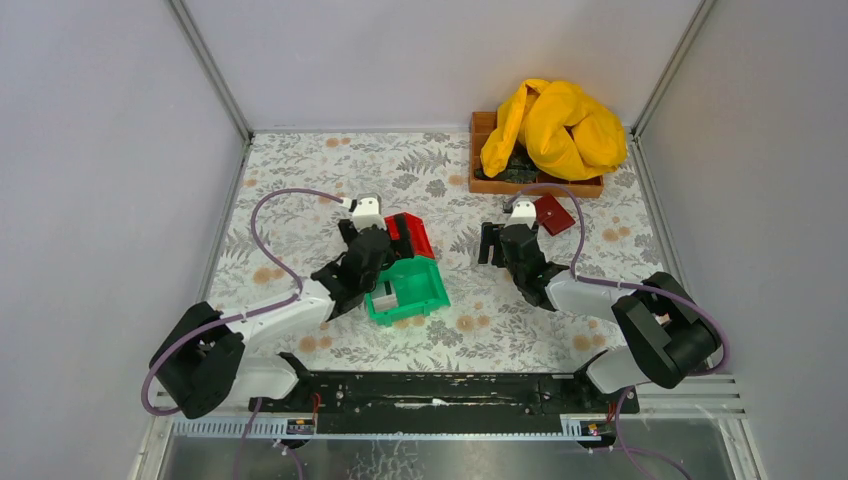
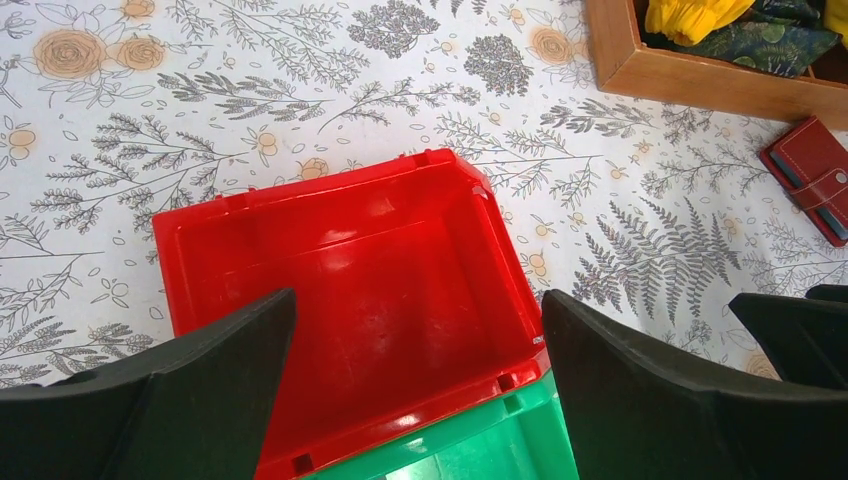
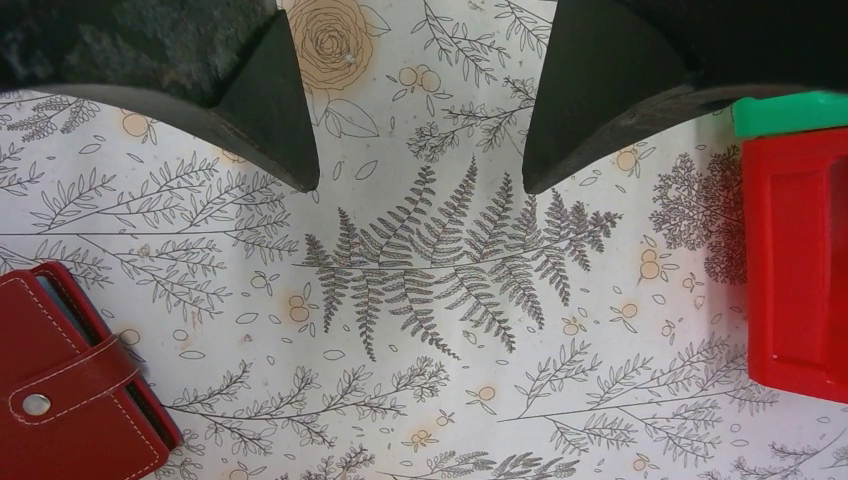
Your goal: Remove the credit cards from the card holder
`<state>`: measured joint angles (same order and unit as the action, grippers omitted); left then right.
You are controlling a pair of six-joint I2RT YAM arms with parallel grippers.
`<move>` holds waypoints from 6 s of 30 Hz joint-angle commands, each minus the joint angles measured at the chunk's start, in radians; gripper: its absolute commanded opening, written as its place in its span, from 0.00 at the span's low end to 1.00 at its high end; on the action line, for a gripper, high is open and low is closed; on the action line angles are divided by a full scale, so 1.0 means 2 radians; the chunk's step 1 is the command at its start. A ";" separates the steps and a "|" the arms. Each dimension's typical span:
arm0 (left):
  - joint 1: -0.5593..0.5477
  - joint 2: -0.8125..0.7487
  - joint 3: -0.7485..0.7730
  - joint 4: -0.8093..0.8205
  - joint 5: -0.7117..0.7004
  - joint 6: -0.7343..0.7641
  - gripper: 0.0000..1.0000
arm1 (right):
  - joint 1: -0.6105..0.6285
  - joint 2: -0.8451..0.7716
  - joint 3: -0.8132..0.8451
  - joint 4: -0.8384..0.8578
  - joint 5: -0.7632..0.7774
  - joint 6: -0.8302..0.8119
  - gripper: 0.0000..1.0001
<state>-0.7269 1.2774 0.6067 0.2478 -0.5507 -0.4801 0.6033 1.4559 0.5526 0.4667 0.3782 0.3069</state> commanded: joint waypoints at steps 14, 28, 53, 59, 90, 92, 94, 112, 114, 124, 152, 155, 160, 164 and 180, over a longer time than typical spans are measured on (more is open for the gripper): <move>-0.005 -0.067 -0.031 0.017 -0.062 -0.008 1.00 | 0.003 -0.002 0.030 0.002 -0.044 -0.018 0.50; -0.005 -0.063 0.008 -0.122 -0.204 -0.119 0.96 | 0.064 0.099 0.233 -0.113 -0.146 -0.120 0.53; -0.002 -0.075 0.001 -0.128 -0.213 -0.128 0.93 | 0.066 0.272 0.423 -0.204 -0.173 -0.130 0.45; -0.002 -0.068 0.004 -0.128 -0.208 -0.125 0.93 | 0.071 0.275 0.425 -0.203 -0.168 -0.130 0.47; -0.002 -0.051 0.012 -0.134 -0.196 -0.130 0.93 | 0.088 0.276 0.463 -0.219 -0.160 -0.140 0.53; -0.002 -0.050 0.013 -0.135 -0.196 -0.130 0.93 | 0.088 0.286 0.468 -0.220 -0.161 -0.140 0.53; -0.001 -0.050 0.012 -0.133 -0.197 -0.128 0.93 | 0.088 0.293 0.474 -0.221 -0.161 -0.140 0.53; -0.001 -0.053 0.013 -0.133 -0.193 -0.123 0.93 | 0.088 0.372 0.547 -0.262 -0.120 -0.135 0.54; -0.001 -0.053 0.013 -0.133 -0.191 -0.122 0.93 | 0.089 0.375 0.547 -0.262 -0.106 -0.133 0.54; -0.001 -0.053 0.014 -0.132 -0.184 -0.120 0.93 | 0.078 0.362 0.547 -0.269 -0.060 -0.128 0.54; -0.001 -0.048 0.015 -0.131 -0.159 -0.126 0.93 | 0.011 0.256 0.412 -0.284 0.022 0.006 0.54; -0.001 -0.048 0.015 -0.130 -0.156 -0.127 0.93 | 0.011 0.236 0.392 -0.279 0.018 0.012 0.54; -0.001 -0.044 0.016 -0.128 -0.150 -0.128 0.93 | 0.011 0.210 0.365 -0.273 0.015 0.014 0.54; -0.001 -0.040 0.017 -0.128 -0.146 -0.130 0.93 | 0.011 0.192 0.346 -0.271 0.004 0.015 0.54; -0.005 -0.085 0.001 -0.181 -0.048 -0.203 0.87 | 0.012 0.121 0.304 -0.248 -0.016 -0.017 0.21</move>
<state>-0.7322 1.1507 0.6102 -0.0463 -0.7197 -0.8112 0.6273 1.7538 1.1561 -0.0643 0.3298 0.2928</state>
